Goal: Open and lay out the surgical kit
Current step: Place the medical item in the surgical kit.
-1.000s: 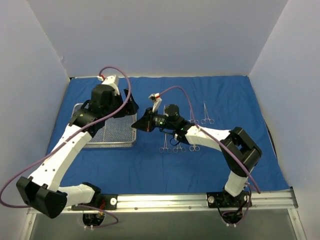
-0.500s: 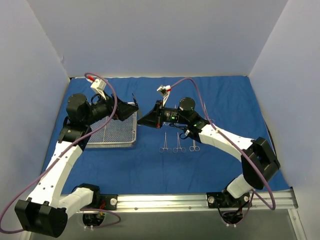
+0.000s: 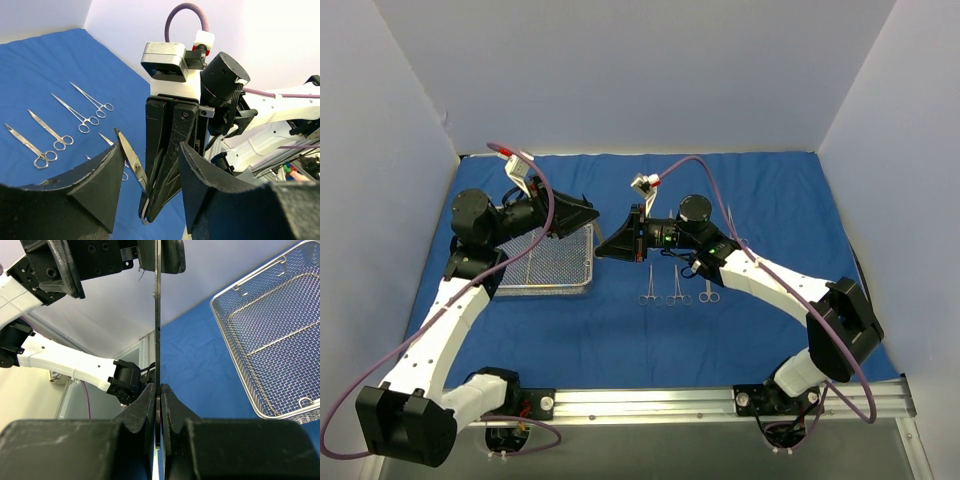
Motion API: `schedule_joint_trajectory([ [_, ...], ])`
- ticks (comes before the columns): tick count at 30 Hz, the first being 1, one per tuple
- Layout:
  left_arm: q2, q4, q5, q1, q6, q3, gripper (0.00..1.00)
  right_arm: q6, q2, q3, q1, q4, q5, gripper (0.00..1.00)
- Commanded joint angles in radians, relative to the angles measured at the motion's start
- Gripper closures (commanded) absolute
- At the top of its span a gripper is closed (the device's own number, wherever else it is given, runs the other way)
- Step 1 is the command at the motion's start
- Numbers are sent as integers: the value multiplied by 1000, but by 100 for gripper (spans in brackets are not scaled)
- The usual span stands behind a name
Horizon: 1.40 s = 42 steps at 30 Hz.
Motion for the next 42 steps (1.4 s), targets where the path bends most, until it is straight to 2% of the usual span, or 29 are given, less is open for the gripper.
schedule_joint_trajectory([
  [1,2,96,44,4,-34,-7,45,-14,-48,37,-2,48,-36,100],
  [11,42,156,59,4,-90,-33,48,-12,-48,48,-2,54,-54,100],
  [13,43,170,59,4,-100,-33,58,-17,-48,48,0,48,-54,100],
  [15,43,180,52,2,-104,-30,61,-29,-45,48,0,37,-53,100],
  [17,42,191,44,4,-112,-30,69,-38,-39,45,0,25,-49,100],
  [18,42,194,44,4,-115,-30,74,-44,-37,45,0,24,-49,100],
  [19,39,199,39,2,-115,-32,84,-49,-36,42,-2,14,-46,100],
  [20,36,206,36,4,-115,-35,88,-54,-33,41,0,8,-43,100],
  [25,22,205,13,2,-103,-53,94,-90,-42,52,0,-44,-22,82],
  [27,16,200,6,2,-98,-64,96,-115,-60,61,-3,-79,-10,67],
  [32,4,186,-43,-2,-91,-86,96,-275,-134,112,-20,-329,114,45],
  [33,1,179,-56,-4,-87,-89,96,-306,-148,124,-22,-425,151,42],
  [36,-6,111,-132,-20,-57,-83,98,-401,-201,166,-22,-574,295,37],
  [42,0,-53,-347,-88,-18,-47,98,-489,-264,216,1,-713,515,35],
])
